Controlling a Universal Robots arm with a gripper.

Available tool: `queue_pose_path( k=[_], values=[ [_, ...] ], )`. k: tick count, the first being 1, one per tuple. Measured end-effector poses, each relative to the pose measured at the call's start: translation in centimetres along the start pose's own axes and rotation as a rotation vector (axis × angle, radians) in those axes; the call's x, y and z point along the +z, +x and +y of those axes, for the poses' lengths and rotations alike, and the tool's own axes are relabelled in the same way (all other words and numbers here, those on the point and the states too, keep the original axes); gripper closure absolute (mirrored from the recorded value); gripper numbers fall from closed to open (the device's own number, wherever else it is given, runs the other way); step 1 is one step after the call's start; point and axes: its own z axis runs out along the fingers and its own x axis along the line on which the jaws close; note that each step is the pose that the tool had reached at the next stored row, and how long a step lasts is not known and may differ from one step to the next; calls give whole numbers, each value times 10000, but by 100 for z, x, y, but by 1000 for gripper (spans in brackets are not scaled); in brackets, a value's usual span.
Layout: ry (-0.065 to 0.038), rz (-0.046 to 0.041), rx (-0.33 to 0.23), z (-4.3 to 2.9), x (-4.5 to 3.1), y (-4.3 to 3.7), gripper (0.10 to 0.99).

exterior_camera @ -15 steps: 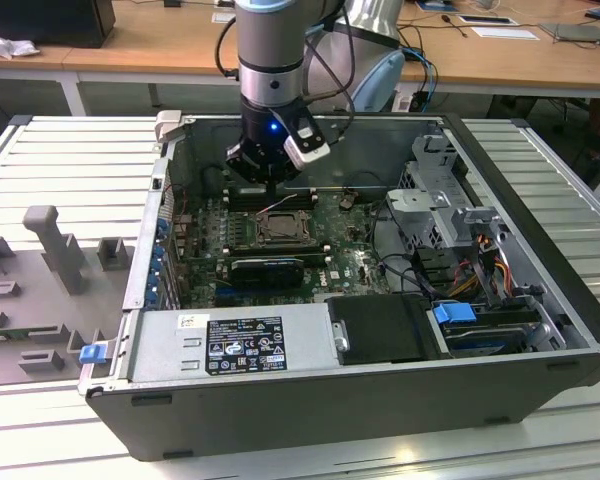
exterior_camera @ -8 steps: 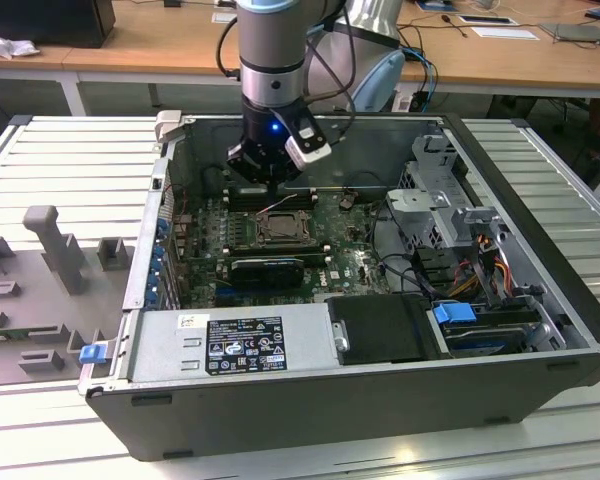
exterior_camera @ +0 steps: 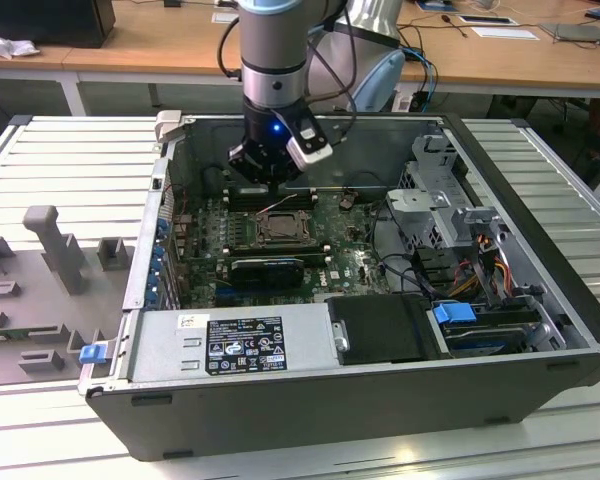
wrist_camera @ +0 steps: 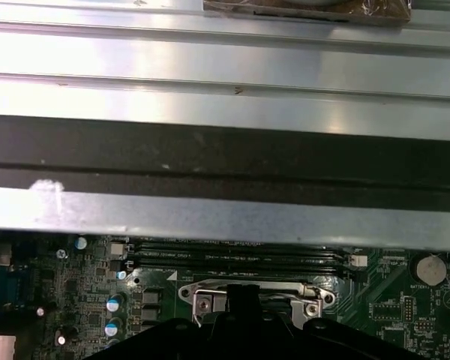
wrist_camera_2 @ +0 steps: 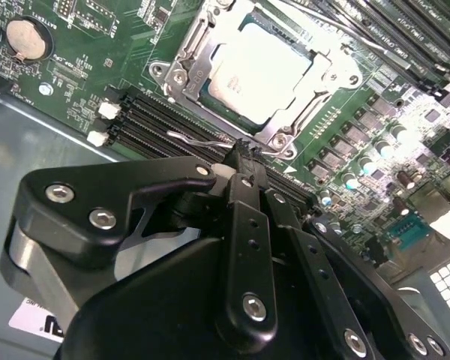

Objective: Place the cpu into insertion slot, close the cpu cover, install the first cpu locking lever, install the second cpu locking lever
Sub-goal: 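Install the first cpu locking lever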

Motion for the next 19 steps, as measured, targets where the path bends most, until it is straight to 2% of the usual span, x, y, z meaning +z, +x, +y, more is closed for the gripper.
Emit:
queue_pose_path(
  k=[3, 7, 13, 19],
  values=[
    [-73, -3, -2, 1, 19, -25, 980],
    [-94, -1, -23, 57, 53, -100, 980],
    [-97, 4, -100, 64, 84, -223, 980],
    [-100, 16, -258, 72, 162, -249, 980]
  ],
)
